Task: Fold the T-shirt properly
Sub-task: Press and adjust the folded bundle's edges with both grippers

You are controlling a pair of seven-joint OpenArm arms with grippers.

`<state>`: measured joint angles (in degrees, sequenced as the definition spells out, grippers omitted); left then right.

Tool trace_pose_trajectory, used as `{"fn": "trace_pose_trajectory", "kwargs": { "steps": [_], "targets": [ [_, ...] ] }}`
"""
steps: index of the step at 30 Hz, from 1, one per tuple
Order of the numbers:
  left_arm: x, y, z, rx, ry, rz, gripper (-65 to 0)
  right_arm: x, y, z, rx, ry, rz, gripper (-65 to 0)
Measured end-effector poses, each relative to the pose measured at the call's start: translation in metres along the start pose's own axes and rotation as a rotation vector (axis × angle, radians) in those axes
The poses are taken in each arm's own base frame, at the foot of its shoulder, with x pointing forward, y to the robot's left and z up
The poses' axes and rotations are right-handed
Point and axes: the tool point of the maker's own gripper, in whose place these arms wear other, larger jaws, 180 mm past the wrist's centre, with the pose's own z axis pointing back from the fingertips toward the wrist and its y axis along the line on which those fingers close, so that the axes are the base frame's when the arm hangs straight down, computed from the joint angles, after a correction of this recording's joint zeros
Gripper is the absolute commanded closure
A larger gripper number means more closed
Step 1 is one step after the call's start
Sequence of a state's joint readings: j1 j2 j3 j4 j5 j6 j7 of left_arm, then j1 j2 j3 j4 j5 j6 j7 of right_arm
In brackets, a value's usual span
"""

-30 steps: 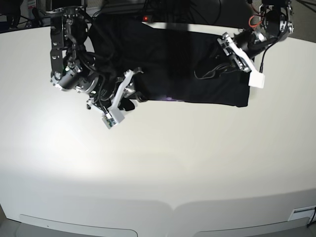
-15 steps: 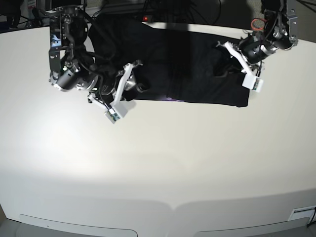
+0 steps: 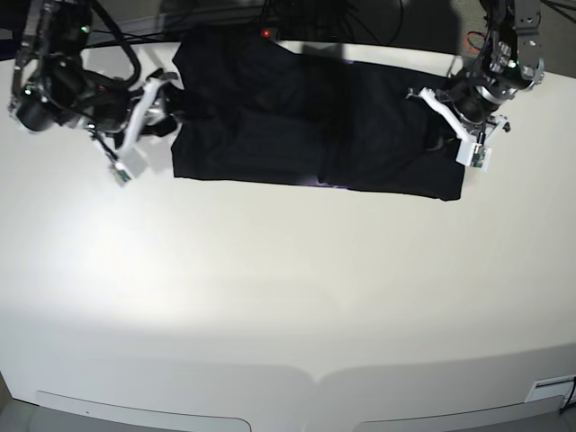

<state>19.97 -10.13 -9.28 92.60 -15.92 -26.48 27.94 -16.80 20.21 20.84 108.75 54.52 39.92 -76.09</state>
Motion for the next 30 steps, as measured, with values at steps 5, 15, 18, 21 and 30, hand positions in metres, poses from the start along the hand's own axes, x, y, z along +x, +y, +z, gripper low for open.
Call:
{"fn": "trace_pose_trajectory", "kwargs": {
  "steps": [5,15,18,21,30],
  "targets": [
    [-0.010,0.008,-0.009,0.008,-0.028,0.066,0.0,-0.010,-0.010,0.012,-0.023,-0.006,-0.045,-29.5],
    [-0.011,0.009,-0.010,0.003,-0.029,0.075,0.0,-0.046,-0.026,-0.011,0.005,0.058,-0.197,-29.5],
    [-0.010,0.009,-0.010,0.001,-0.029,0.074,0.0,-0.055,-0.028,-0.015,0.014,0.073,-0.233,-29.5],
    [-0.010,0.009,-0.010,0.001,-0.029,0.074,0.0,-0.060,-0.026,-0.020,0.024,0.077,-0.259,-29.5],
    [-0.011,0.011,-0.009,0.000,-0.025,0.068,0.0,-0.056,0.002,-0.044,0.086,0.028,-0.322,-29.5]
  ]
}}
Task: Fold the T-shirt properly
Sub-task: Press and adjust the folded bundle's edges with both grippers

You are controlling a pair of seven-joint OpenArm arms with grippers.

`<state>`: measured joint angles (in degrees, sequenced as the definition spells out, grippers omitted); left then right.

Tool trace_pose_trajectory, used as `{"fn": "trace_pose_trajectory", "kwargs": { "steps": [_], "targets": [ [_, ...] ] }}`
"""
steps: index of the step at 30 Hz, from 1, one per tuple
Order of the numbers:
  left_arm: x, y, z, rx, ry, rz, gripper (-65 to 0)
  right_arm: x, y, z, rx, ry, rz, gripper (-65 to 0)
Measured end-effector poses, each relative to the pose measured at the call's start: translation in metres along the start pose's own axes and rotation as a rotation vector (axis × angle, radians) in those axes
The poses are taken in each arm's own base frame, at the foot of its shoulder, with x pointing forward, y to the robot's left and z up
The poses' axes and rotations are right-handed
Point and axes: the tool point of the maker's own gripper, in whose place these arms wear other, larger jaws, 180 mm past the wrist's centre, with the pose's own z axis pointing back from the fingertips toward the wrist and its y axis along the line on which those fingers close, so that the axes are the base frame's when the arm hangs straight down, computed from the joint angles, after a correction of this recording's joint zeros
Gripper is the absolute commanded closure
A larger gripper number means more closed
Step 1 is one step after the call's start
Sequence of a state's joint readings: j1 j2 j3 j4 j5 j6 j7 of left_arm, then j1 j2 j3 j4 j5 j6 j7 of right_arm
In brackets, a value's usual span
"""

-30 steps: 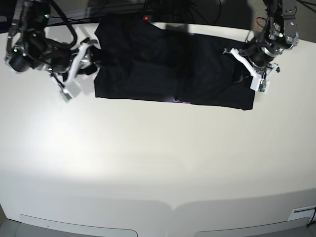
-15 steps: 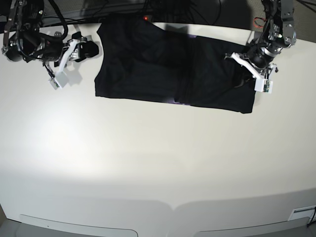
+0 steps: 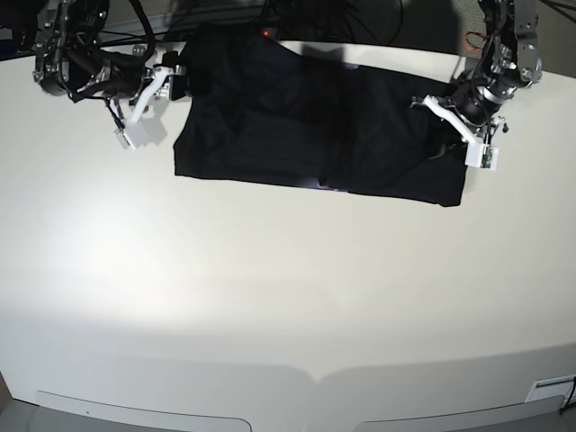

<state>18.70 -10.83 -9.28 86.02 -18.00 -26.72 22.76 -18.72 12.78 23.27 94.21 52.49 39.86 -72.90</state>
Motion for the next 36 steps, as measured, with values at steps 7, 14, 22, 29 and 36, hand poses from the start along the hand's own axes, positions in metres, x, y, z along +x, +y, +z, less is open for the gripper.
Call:
{"fn": "trace_pose_trajectory", "kwargs": {
  "steps": [7,14,22,29,36],
  "targets": [
    [0.000,0.000,0.000,0.000,0.002,-0.002,0.0,0.005,-0.002,-0.008,-0.040,-0.040,-0.001,-29.5],
    [0.000,0.001,0.000,0.001,0.002,-0.001,0.0,0.002,0.034,-0.035,0.051,0.001,0.057,-29.5],
    [-0.001,0.001,0.000,0.001,0.006,-0.001,0.0,0.003,0.055,-0.056,0.076,0.001,0.137,-21.6],
    [-0.001,0.001,0.000,0.000,0.008,0.001,0.0,0.023,0.052,-0.055,0.052,-0.121,0.140,0.0],
    [-0.006,-0.016,0.002,-0.103,0.042,-0.020,0.0,0.042,0.028,-0.040,-0.027,-0.191,0.125,0.0]
  ]
}}
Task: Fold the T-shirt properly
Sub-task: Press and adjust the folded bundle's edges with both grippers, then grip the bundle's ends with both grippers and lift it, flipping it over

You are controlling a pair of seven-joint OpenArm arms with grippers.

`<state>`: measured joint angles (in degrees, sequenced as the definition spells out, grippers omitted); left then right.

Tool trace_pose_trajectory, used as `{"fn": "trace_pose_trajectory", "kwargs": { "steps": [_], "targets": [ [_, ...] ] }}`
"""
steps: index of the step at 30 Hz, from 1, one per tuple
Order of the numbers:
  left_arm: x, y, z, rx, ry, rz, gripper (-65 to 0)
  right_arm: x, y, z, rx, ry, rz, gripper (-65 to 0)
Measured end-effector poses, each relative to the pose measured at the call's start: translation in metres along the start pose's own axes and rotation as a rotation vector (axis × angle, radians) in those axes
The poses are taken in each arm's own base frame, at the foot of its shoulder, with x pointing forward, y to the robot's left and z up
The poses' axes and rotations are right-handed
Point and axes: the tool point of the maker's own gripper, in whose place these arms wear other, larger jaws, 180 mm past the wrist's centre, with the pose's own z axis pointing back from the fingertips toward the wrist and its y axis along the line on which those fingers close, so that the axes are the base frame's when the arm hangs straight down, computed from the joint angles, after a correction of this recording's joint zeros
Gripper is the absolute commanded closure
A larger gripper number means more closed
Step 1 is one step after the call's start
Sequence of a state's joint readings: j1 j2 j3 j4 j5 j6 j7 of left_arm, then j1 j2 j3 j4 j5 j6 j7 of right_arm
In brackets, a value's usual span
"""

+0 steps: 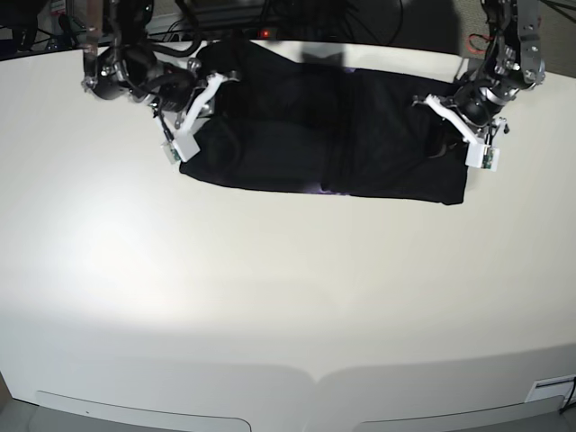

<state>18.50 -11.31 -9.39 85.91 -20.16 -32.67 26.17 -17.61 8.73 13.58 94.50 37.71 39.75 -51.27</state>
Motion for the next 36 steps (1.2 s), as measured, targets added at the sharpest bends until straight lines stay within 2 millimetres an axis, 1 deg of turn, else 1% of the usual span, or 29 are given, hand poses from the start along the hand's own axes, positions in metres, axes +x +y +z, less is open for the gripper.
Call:
{"fn": "trace_pose_trajectory", "kwargs": {
  "steps": [3,5,7,9,11,13,16,19,22,25,27,31,33,36],
  "targets": [
    [-0.004,-0.007,0.000,-0.029,0.010,0.008,0.0,0.017,-0.020,0.015,-0.071,-0.038,0.007,0.0],
    [-0.005,-0.012,-0.002,-0.045,0.011,0.007,0.0,0.032,-0.026,0.026,-0.101,-0.063,0.031,0.0],
    [-0.006,-0.019,-0.004,-0.066,0.015,0.004,0.0,0.048,-0.027,0.035,-0.128,-0.081,0.072,0.0],
    [-0.006,-0.026,-0.007,-0.085,0.005,0.002,0.0,0.063,-0.020,0.041,-0.127,-0.110,0.109,0.0],
    [-0.008,-0.032,-0.010,-0.100,-0.008,-0.017,0.0,0.071,-0.005,0.043,-0.090,-0.129,0.135,0.0],
    [-0.009,-0.040,-0.015,-0.111,-0.016,-0.045,0.0,0.071,0.011,0.039,-0.041,-0.109,0.163,0.0],
    [-0.010,-0.056,-0.021,-0.150,-0.022,-0.067,0.0,0.069,0.039,0.027,0.046,-0.085,0.208,0.0],
    [-0.011,-0.065,-0.024,-0.171,-0.024,-0.068,0.0,0.059,0.071,0.012,0.143,-0.042,0.254,0.0],
    [-0.011,-0.065,-0.024,-0.172,-0.023,-0.069,0.0,0.053,0.103,-0.001,0.234,-0.013,0.310,0.0],
    [-0.011,-0.065,-0.024,-0.172,-0.023,-0.069,0.0,0.060,0.134,-0.014,0.299,-0.012,0.358,0.0],
    [-0.011,-0.065,-0.024,-0.173,-0.023,-0.069,0.0,0.067,0.151,-0.024,0.302,-0.012,0.393,0.0],
    [-0.011,-0.065,-0.024,-0.173,-0.023,-0.069,0.0,0.077,0.193,-0.039,0.342,-0.052,0.437,0.0],
    [-0.011,-0.065,-0.024,-0.173,-0.023,-0.069,0.0,0.081,0.207,-0.045,0.335,-0.077,0.457,0.0],
    [-0.011,-0.065,-0.024,-0.174,-0.023,-0.069,0.0,0.083,0.220,-0.056,0.329,-0.086,0.460,0.0]
  ]
}}
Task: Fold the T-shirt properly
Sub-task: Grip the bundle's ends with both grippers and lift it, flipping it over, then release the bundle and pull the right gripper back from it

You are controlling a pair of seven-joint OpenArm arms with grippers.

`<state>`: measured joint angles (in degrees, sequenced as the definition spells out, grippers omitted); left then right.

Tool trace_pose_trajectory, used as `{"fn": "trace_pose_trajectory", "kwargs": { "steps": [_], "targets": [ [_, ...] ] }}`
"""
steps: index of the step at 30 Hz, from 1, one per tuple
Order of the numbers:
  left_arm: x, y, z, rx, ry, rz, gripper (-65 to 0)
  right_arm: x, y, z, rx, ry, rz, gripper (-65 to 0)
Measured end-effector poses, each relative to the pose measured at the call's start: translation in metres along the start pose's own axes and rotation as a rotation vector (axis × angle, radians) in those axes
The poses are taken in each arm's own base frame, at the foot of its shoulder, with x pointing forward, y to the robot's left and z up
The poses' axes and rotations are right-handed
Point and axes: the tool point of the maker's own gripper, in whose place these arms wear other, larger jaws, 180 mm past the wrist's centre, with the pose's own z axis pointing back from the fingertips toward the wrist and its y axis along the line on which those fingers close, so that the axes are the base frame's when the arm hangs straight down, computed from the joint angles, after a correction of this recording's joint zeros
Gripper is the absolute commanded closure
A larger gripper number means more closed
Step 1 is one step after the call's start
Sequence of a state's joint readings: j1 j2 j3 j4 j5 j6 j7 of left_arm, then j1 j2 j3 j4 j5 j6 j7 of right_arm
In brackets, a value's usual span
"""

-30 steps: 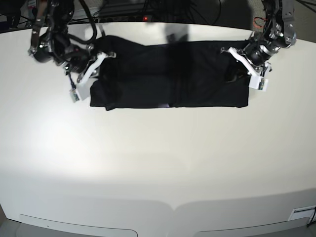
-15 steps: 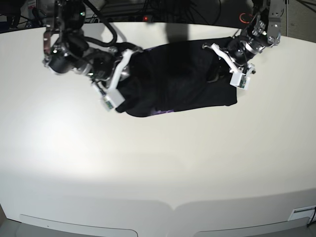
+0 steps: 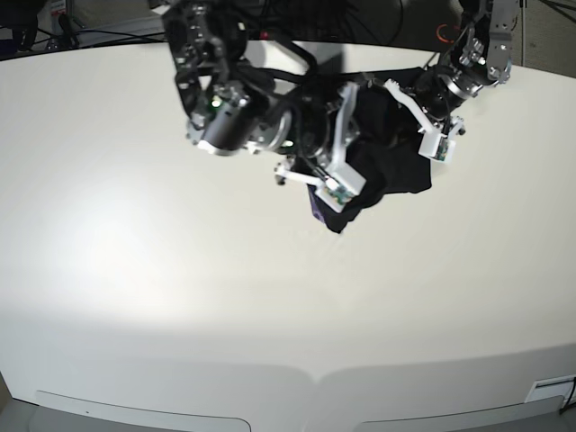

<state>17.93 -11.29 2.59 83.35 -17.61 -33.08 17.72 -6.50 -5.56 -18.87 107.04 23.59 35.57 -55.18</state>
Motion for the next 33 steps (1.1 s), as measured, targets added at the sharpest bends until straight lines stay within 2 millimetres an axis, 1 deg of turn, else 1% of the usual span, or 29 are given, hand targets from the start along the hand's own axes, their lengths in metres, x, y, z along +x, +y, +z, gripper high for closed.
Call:
{"fn": "trace_pose_trajectory", "kwargs": {
  "steps": [4,8,9,11,12,13,15,17,19,22,25,27,32,33],
  "targets": [
    [0.000,0.000,0.000,0.000,0.000,0.000,0.0,0.003,0.006,-0.019,0.017,-0.031,-0.042,0.0],
    [0.000,0.000,0.000,-0.001,0.001,0.000,0.0,-0.015,0.004,-0.029,0.031,0.006,-0.084,0.0],
    [0.000,0.000,0.000,-0.001,0.001,0.000,0.0,-0.018,0.004,-0.031,0.034,0.013,-0.090,-2.7],
    [0.000,-0.002,0.000,-0.008,0.014,0.013,0.0,-0.019,0.003,-0.030,0.035,0.015,-0.092,-15.7],
    [-0.001,-0.003,0.002,-0.012,0.032,0.011,0.0,-0.016,0.006,-0.030,0.051,0.002,-0.102,-19.9],
    [0.000,-0.004,0.003,-0.020,0.048,0.017,0.0,-0.012,0.011,-0.030,0.079,-0.015,-0.121,-21.9],
    [0.001,-0.003,0.009,-0.030,0.076,0.020,0.0,-0.006,0.022,-0.028,0.147,-0.043,-0.165,-22.0],
    [0.002,-0.001,0.018,-0.037,0.102,0.020,0.0,-0.006,0.035,-0.026,0.218,-0.029,-0.165,-22.0],
    [0.006,0.006,0.028,-0.030,0.124,-0.002,0.0,-0.004,0.044,-0.023,0.282,-0.019,-0.168,-22.0],
    [0.015,0.021,0.041,-0.005,0.137,-0.021,0.0,0.010,0.051,-0.019,0.352,-0.038,-0.165,-22.0],
    [0.031,0.042,0.056,0.034,0.107,-0.017,0.0,0.021,0.048,-0.018,0.357,-0.056,-0.143,-22.0],
    [0.042,0.052,0.063,0.052,0.073,-0.009,0.0,0.027,0.047,-0.017,0.359,-0.066,-0.129,-22.0],
    [0.058,0.084,0.084,0.140,0.035,-0.011,-0.3,0.038,0.041,-0.017,0.350,-0.067,-0.088,-22.0],
    [0.061,0.090,0.088,0.161,0.027,-0.011,-3.0,0.041,0.040,-0.017,0.349,-0.071,-0.081,-22.0]
  ]
}}
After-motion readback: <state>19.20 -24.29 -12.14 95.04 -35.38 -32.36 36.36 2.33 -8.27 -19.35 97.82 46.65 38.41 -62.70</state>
